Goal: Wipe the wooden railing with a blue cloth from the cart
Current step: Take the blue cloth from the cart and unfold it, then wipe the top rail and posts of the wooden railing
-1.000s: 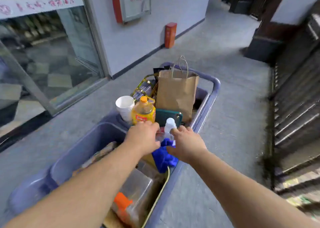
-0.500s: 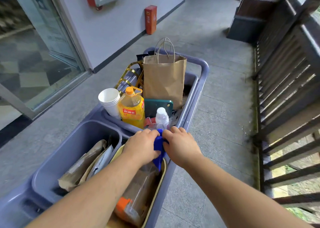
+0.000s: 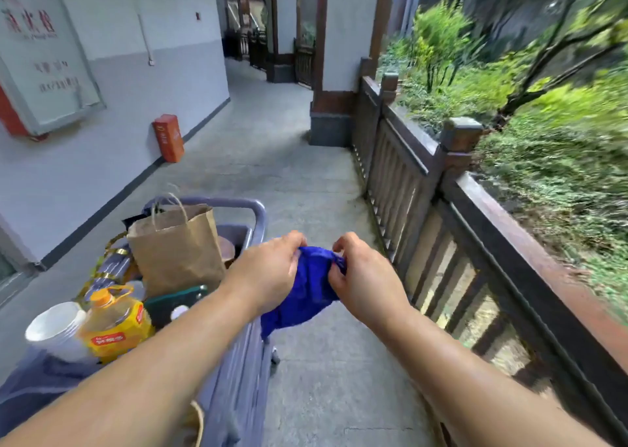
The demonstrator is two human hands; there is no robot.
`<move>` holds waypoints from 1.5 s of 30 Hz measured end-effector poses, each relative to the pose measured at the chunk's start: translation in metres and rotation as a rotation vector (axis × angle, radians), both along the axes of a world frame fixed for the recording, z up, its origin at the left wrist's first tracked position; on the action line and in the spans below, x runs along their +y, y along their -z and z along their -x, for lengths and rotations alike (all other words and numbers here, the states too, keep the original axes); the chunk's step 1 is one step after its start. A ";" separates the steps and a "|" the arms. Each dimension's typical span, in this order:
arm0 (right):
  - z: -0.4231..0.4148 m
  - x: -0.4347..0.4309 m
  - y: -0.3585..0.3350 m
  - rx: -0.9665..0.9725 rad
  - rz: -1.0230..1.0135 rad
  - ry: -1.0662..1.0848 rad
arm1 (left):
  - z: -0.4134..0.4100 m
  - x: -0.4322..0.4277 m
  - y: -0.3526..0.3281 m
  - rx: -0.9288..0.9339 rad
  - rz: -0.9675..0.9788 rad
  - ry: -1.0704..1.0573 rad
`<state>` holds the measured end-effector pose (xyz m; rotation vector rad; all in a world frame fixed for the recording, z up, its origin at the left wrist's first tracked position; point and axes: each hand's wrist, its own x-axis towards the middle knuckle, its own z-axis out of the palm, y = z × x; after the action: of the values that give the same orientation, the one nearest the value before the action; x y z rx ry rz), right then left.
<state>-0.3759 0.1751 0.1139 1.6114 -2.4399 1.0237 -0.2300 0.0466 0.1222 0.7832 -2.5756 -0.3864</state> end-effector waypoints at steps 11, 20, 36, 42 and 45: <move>0.205 0.191 0.002 -0.173 -0.044 0.403 | 0.226 0.114 -0.029 -0.209 0.101 0.383; 0.280 0.314 0.015 -0.207 0.110 0.681 | 0.382 0.213 -0.018 -0.259 0.160 0.607; 0.236 0.418 0.039 -0.455 0.268 1.572 | 0.495 0.372 0.018 -0.462 -0.224 1.334; 0.176 0.459 0.037 -0.539 0.448 1.890 | 0.484 0.443 0.028 -0.516 -0.300 1.497; 0.165 0.473 0.039 -0.580 0.562 1.931 | 0.478 0.485 0.033 -0.520 -0.352 1.400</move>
<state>-0.5411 0.6477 0.0747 -1.2610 -2.0554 1.2691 -0.7080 0.5320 0.0895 -1.1495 -3.1546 -1.1351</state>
